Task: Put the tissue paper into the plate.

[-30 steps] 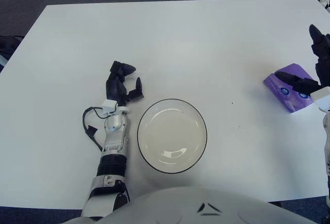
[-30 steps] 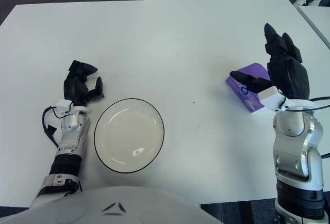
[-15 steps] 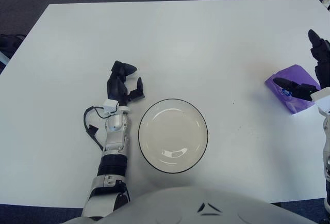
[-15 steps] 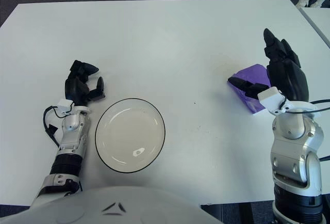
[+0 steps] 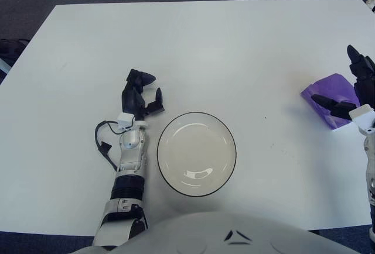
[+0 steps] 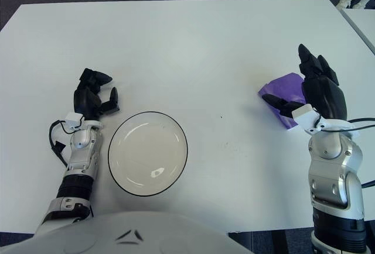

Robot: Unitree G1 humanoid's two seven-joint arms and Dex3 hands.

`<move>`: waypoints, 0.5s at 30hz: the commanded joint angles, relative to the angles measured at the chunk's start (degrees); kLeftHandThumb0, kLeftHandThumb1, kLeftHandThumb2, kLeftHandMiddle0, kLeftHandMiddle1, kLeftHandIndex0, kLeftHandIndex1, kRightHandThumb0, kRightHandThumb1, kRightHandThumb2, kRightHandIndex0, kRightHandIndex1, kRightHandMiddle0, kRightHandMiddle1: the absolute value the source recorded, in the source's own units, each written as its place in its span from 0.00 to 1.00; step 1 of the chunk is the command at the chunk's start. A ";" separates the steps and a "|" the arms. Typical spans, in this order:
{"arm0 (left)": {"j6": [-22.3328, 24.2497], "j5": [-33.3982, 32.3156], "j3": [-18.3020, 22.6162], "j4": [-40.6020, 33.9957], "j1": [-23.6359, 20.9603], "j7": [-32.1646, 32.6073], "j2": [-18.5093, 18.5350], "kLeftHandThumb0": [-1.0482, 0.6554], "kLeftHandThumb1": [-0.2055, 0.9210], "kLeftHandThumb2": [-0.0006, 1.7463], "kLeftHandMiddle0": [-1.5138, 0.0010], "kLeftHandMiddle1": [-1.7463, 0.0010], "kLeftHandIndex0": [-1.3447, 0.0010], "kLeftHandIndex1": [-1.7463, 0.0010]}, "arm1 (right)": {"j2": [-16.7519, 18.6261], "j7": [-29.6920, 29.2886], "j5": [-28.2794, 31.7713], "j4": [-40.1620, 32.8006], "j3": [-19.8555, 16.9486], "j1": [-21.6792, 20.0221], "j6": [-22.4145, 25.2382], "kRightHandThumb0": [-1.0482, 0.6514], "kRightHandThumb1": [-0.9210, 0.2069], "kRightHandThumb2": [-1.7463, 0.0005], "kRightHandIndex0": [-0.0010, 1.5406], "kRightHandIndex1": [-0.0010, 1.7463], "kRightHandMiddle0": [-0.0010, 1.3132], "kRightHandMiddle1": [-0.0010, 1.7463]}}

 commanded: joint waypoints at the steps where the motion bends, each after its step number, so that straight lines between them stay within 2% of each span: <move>1: 2.60 -0.42 0.46 7.79 9.71 -0.32 -0.31 0.61 0.41 0.76 0.55 0.12 0.62 0.00 | -0.45 -1.80 -0.29 4.60 0.39 0.16 -2.51 0.00 0.23 0.74 0.00 0.00 0.00 0.00; 15: 2.16 -0.80 0.60 7.45 9.93 -0.59 -0.19 0.61 0.41 0.76 0.54 0.13 0.61 0.00 | -1.60 -3.66 0.00 12.83 1.10 -1.36 -6.37 0.00 0.21 0.75 0.00 0.00 0.00 0.00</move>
